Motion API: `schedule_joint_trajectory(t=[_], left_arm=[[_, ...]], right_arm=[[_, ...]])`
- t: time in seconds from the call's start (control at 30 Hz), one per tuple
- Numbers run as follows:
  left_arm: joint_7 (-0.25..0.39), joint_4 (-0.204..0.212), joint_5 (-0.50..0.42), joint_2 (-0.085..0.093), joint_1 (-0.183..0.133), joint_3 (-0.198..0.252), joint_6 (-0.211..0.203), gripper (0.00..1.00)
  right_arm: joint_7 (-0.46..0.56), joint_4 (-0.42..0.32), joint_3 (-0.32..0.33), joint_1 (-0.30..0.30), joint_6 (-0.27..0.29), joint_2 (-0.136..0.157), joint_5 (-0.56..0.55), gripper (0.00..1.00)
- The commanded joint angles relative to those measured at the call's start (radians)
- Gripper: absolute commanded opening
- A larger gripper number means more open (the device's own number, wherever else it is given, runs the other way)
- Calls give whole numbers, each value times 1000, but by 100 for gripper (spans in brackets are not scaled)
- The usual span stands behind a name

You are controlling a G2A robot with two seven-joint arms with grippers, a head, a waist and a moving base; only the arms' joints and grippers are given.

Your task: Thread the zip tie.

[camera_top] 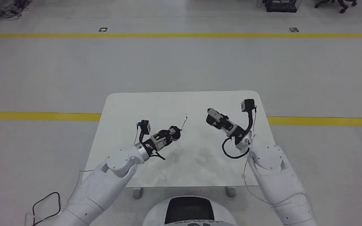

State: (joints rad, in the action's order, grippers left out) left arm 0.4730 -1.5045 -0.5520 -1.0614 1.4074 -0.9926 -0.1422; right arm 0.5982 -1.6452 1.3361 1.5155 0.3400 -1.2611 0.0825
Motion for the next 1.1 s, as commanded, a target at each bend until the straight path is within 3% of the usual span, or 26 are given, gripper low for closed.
schedule_joint_trajectory(t=[0.0, 0.17, 0.43, 0.53, 0.57, 0.63, 0.8, 0.93, 1.0, 1.07], left_arm=[[0, 0, 0, 0, 0, 0, 0, 0], [0, 0, 0, 0, 0, 0, 0, 0], [-8, -1, -2, -1, 1, 3, 5, 0], [10, -5, -49, -5, 0, 6, 11, 0], [20, -2, -66, -6, 0, 3, 9, 0], [47, 2, -115, -7, 1, -4, -2, 0], [172, 27, -278, -11, 1, -24, -18, 0], [270, 51, -368, -17, -9, -21, -6, 0], [316, 66, -410, -21, -16, -16, -4, 0], [330, 74, -414, -22, -21, -14, -4, 0]], right_arm=[[118, 21, 5, -4, 0, 3, 55, 100], [265, 69, 1, -15, 0, 4, 103, 100], [265, 69, 1, -15, 0, 4, 103, 100], [255, 91, 4, -13, -6, 5, 147, 100], [268, 105, 3, -14, 0, 4, 186, 100], [362, 148, 8, -23, 0, 1, 374, 100], [576, 294, 29, -60, 0, -7, 632, 100], [717, 418, 0, -99, 0, -20, 771, 100], [792, 471, -33, -128, -30, -27, 825, 100], [792, 476, -37, -133, -32, -27, 827, 100]])
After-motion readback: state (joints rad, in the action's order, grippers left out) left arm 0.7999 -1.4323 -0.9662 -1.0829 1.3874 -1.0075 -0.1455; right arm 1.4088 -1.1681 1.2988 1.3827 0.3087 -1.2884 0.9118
